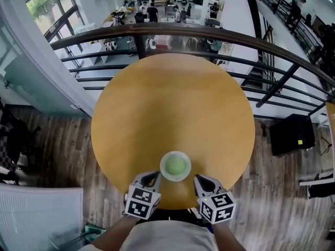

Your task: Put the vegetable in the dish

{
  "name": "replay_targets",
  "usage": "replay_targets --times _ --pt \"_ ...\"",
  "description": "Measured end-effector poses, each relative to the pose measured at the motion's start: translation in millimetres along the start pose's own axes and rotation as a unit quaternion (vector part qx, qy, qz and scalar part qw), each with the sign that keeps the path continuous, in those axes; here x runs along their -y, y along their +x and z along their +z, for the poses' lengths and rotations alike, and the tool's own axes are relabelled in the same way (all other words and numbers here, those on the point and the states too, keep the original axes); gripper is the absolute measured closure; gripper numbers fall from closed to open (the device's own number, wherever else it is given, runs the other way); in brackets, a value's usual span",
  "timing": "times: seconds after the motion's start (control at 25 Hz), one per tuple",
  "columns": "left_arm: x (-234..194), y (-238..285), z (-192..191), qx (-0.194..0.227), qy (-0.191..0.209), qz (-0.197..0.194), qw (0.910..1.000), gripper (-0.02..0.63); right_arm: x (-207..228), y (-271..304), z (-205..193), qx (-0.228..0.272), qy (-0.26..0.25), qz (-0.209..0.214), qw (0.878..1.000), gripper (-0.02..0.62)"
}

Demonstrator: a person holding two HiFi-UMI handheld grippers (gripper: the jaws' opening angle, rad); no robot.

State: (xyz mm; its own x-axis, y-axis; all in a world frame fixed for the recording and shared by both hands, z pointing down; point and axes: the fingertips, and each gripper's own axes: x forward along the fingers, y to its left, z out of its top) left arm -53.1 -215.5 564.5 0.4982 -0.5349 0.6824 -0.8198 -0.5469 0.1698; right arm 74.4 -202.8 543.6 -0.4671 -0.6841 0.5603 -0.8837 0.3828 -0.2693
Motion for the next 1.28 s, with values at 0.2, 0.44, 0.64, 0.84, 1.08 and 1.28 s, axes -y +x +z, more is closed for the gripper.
replay_targets --times 0.2,0.44,0.64,0.84,1.08,1.28 --pt "22 -30 -5 0.009 -0.024 -0.016 0.9995 0.584 -10 -18 -4 0.004 -0.003 0.001 1.000 0.572" --pt "31 -42 1 0.031 -0.018 0.003 0.9994 0.584 -21 -25 -4 0.009 -0.010 0.005 1.000 0.572" --pt "30 -48 7 0.045 -0.035 0.013 0.9983 0.584 -32 -26 8 0.021 -0.020 0.013 1.000 0.572" --pt "28 -48 11 0.053 -0.033 0.023 0.9978 0.584 -35 -24 13 0.022 -0.023 0.017 0.999 0.572" --pt "30 -49 10 0.055 -0.033 0.028 0.9976 0.584 -30 -29 11 0.018 -0.027 0.014 0.999 0.572" --pt "32 -49 13 0.056 -0.032 0.027 0.9976 0.584 -27 -33 13 0.018 -0.027 0.013 0.999 0.572"
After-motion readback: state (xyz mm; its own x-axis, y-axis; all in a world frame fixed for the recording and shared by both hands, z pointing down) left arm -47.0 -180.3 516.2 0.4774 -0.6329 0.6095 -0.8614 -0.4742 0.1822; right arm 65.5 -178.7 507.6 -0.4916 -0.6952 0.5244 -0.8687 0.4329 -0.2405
